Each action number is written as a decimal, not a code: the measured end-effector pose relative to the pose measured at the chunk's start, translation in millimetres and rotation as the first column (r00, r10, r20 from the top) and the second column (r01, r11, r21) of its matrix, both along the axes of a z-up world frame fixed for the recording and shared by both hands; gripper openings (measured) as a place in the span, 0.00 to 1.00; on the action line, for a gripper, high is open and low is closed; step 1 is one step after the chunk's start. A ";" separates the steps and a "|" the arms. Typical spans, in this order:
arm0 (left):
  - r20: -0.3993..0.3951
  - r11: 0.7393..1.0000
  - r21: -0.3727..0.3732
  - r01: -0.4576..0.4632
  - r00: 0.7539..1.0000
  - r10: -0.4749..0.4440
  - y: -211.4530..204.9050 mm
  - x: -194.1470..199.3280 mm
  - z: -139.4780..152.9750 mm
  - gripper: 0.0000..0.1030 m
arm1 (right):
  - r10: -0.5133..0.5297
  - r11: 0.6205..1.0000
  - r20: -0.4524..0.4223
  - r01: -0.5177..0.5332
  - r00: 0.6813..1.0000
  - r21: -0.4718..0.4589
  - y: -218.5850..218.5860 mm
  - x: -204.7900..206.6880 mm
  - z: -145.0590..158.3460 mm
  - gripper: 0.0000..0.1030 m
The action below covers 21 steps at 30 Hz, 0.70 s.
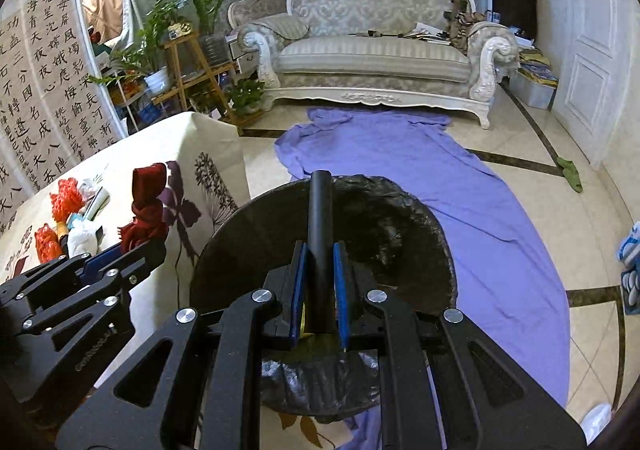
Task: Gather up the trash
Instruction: 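Carry the dark red cloth and black tube over the black bin with both tools, then open both tools to drop the cloth and tube into the bin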
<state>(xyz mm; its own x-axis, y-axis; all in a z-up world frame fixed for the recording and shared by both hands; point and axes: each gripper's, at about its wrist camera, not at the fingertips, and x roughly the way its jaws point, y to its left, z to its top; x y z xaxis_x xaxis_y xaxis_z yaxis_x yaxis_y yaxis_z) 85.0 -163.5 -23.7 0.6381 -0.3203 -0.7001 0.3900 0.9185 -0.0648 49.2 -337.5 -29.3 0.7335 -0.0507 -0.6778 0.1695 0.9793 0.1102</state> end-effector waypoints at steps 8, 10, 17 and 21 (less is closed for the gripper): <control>-0.010 0.999 0.006 -0.036 0.999 0.036 -0.6 10.2 -4.4 0.60 | -0.031 0.999 0.000 0.031 1.000 0.024 -10.6 4.7 -4.3 0.29; -0.016 0.999 0.005 -0.045 0.999 0.045 2.5 10.2 -5.0 0.61 | -0.036 0.999 -0.003 0.036 0.999 0.024 -9.3 4.1 -5.8 0.29; -0.007 0.996 -0.006 -0.084 0.996 0.084 20.4 5.0 2.5 0.72 | -0.040 0.999 -0.006 0.040 0.999 0.022 -8.1 2.1 -7.2 0.40; 0.003 0.993 0.000 -0.119 0.993 0.119 36.9 -3.4 6.6 0.74 | -0.025 0.999 -0.001 0.025 1.000 0.025 -1.8 1.2 -5.2 0.46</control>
<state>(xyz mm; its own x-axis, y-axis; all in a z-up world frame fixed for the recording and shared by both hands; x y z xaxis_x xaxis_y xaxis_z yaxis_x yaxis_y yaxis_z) 81.5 -126.6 -17.1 0.6740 -0.2413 -0.6982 0.2779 0.9585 -0.0631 50.3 -339.3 -34.5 0.7320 -0.0518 -0.6793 0.1938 0.9717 0.1347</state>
